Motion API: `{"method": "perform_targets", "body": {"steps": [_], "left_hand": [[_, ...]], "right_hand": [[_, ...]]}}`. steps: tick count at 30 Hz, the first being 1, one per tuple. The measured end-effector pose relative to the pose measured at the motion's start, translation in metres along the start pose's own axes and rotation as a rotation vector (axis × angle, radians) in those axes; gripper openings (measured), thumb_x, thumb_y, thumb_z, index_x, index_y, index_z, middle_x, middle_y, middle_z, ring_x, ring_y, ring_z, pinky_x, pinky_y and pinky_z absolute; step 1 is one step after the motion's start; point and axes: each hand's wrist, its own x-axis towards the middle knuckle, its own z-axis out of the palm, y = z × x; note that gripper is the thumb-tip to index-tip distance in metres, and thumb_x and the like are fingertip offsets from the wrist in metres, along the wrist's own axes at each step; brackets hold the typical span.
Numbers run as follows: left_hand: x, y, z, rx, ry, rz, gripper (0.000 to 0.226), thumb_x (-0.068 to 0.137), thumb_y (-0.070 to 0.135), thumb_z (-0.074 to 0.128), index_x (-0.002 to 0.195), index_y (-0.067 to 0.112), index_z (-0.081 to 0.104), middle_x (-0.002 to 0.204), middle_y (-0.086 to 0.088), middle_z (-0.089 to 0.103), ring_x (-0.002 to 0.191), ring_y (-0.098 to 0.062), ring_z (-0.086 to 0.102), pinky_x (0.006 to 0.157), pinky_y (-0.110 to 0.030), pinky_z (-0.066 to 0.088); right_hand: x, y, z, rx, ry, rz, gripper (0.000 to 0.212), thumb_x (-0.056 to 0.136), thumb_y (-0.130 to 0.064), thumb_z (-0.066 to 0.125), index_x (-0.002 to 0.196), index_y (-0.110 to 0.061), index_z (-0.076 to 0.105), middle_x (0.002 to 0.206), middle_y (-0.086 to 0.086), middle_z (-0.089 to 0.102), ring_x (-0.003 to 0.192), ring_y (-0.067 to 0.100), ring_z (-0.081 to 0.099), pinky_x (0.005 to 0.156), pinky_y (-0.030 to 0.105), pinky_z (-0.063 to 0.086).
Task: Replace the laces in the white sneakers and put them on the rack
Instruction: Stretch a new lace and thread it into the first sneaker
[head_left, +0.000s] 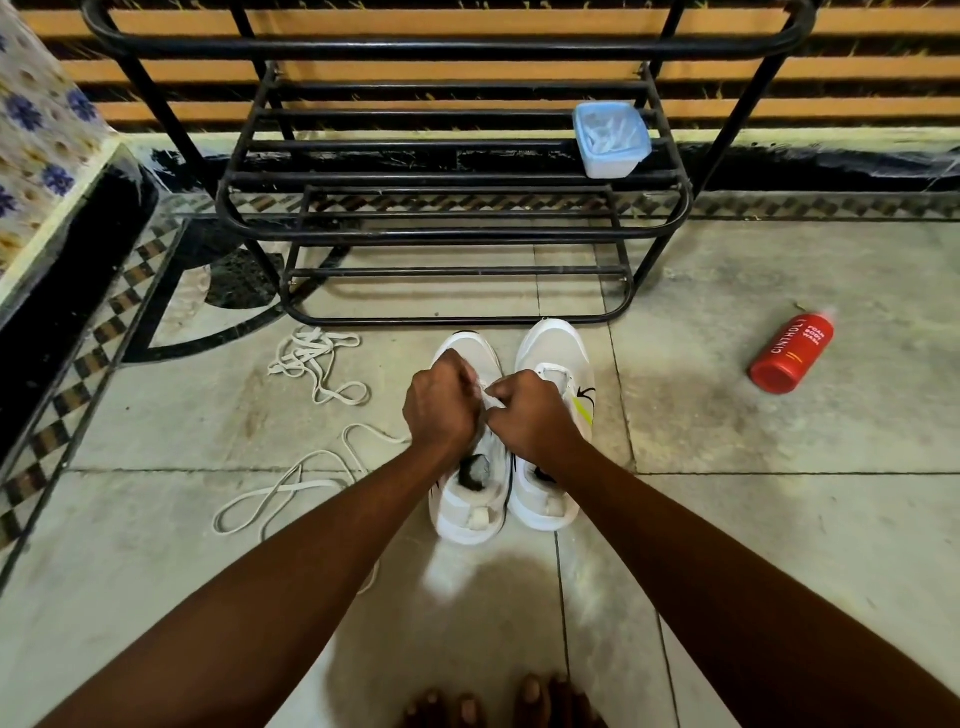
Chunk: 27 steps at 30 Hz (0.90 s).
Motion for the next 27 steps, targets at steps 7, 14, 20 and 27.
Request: {"method": "perform_targets", "body": {"steps": [7, 14, 20, 27], "left_hand": [[-0.003, 0.003, 0.001, -0.035, 0.062, 0.012, 0.027, 0.072, -0.002, 0.056, 0.076, 0.024, 0.05, 0.075, 0.008, 0.068, 0.073, -0.025, 0.064, 0.068, -0.04, 0.05], [0.002, -0.003, -0.005, -0.153, 0.069, -0.044, 0.027, 0.073, 0.004, 0.069, 0.077, 0.026, 0.052, 0.069, 0.021, 0.069, 0.069, -0.007, 0.065, 0.075, -0.035, 0.049], [0.011, -0.023, -0.011, -0.06, -0.072, 0.154, 0.024, 0.08, 0.005, 0.082, 0.083, 0.025, 0.069, 0.098, 0.001, 0.061, 0.075, -0.012, 0.067, 0.075, -0.037, 0.06], [0.014, -0.019, -0.004, 0.179, -0.184, 0.289, 0.01, 0.089, 0.004, 0.065, 0.098, 0.008, 0.067, 0.117, -0.017, 0.053, 0.101, -0.033, 0.057, 0.087, -0.044, 0.053]], "right_hand": [[-0.001, -0.002, -0.002, -0.006, -0.002, -0.006, 0.039, 0.083, -0.026, 0.067, 0.119, -0.012, 0.072, 0.122, 0.003, 0.07, 0.122, 0.023, 0.059, 0.091, 0.02, 0.039], [-0.004, -0.004, -0.001, 0.011, 0.01, 0.01, 0.041, 0.079, -0.022, 0.066, 0.119, -0.013, 0.07, 0.116, 0.005, 0.071, 0.115, 0.024, 0.061, 0.089, 0.023, 0.042], [-0.003, -0.003, -0.002, 0.022, 0.031, 0.005, 0.036, 0.082, -0.016, 0.068, 0.119, -0.013, 0.07, 0.108, 0.005, 0.071, 0.105, 0.023, 0.064, 0.081, 0.02, 0.038], [-0.004, -0.003, -0.003, 0.011, 0.03, -0.011, 0.034, 0.081, -0.016, 0.068, 0.114, -0.015, 0.071, 0.102, 0.004, 0.072, 0.103, 0.023, 0.063, 0.08, 0.021, 0.037]]}}
